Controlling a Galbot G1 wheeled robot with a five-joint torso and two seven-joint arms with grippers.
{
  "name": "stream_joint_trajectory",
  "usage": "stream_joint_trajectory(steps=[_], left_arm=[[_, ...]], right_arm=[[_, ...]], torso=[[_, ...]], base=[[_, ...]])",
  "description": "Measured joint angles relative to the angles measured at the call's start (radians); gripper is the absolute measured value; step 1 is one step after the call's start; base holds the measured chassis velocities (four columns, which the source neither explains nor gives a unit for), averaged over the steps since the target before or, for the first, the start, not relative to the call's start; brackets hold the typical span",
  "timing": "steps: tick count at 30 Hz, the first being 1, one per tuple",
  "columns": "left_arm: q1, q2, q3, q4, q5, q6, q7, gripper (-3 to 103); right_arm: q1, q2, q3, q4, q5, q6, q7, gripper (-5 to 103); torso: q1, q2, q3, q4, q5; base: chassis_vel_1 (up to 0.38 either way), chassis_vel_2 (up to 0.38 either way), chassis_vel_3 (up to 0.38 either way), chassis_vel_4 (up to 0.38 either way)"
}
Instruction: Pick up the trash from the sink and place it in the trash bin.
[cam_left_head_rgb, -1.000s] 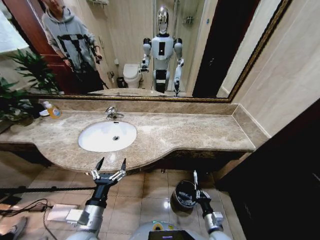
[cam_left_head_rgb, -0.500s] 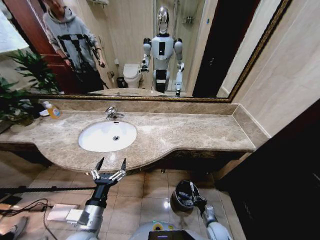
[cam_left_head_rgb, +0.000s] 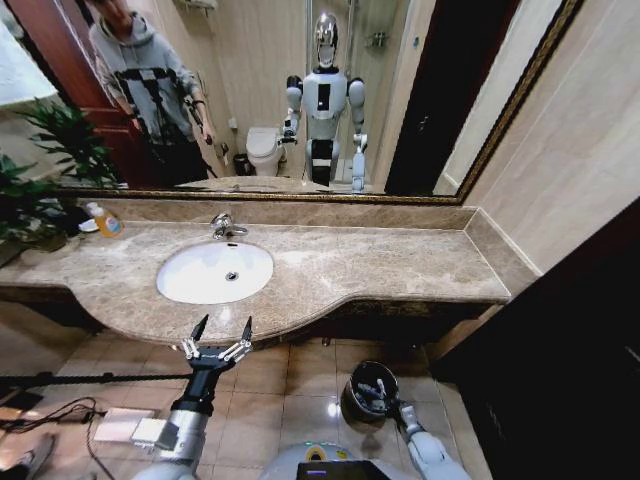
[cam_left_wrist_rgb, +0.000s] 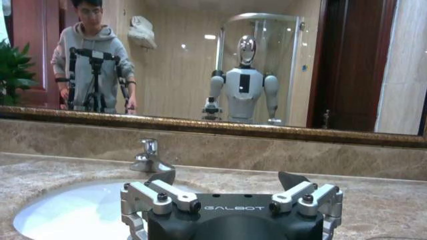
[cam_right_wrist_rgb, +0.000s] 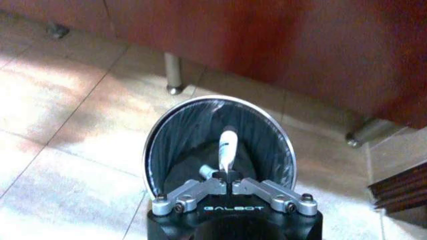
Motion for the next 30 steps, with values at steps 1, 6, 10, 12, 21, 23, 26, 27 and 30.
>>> stream_joint_trajectory(steps=[1,6,10,12,21,23,26,27,30], left_arm=[[0.000,0.000,0.000,0.000,0.000,0.000,0.000,100],[0.000,0.000,0.000,0.000,0.000,0.000,0.000,100],[0.000,0.000,0.000,0.000,0.000,0.000,0.000,100],[0.000,0.000,0.000,0.000,0.000,0.000,0.000,100],[0.000,0.000,0.000,0.000,0.000,0.000,0.000,100],[0.000,0.000,0.000,0.000,0.000,0.000,0.000,100],[0.000,0.000,0.000,0.000,0.000,0.000,0.000,100],[0.000,0.000,0.000,0.000,0.000,0.000,0.000,100],[0.000,0.000,0.000,0.000,0.000,0.000,0.000,100]], right_arm=[[0.017,0.004,0.000,-0.029,-0.010,0.005,-0.009,0],[0.089,0.027,0.006,-0.149,-0.037,0.034,-0.019,0],[0.155,0.058,0.023,-0.268,-0.085,0.057,-0.017,0],[0.183,0.073,0.029,-0.317,-0.110,0.065,-0.015,0],[0.205,0.102,0.032,-0.346,-0.125,0.059,0.001,9],[0.197,0.101,0.031,-0.332,-0.127,0.055,0.006,19],[0.190,0.098,0.031,-0.319,-0.126,0.054,0.007,30],[0.186,0.096,0.031,-0.313,-0.124,0.054,0.007,36],[0.175,0.092,0.031,-0.294,-0.107,0.052,0.005,41]], torso=[[0.000,0.000,0.000,0.0000,0.0000],[0.000,0.000,0.000,-0.0001,-0.0003],[0.000,0.000,0.000,0.0000,-0.0001],[0.000,0.000,0.000,0.0000,0.0002],[0.000,0.000,0.000,0.0000,-0.0002],[0.000,0.000,0.000,0.0000,0.0000],[0.000,0.000,0.000,0.0000,0.0000],[0.000,0.000,0.000,0.0000,0.0000],[0.000,0.000,0.000,0.0000,0.0001]], base=[[0.000,0.000,0.000,0.000],[0.000,0.000,0.000,0.000],[0.000,0.000,0.000,0.000],[0.000,0.000,0.000,0.000],[0.000,0.000,0.000,0.000],[0.000,0.000,0.000,0.000],[0.000,0.000,0.000,0.000],[0.000,0.000,0.000,0.000],[0.000,0.000,0.000,0.000]])
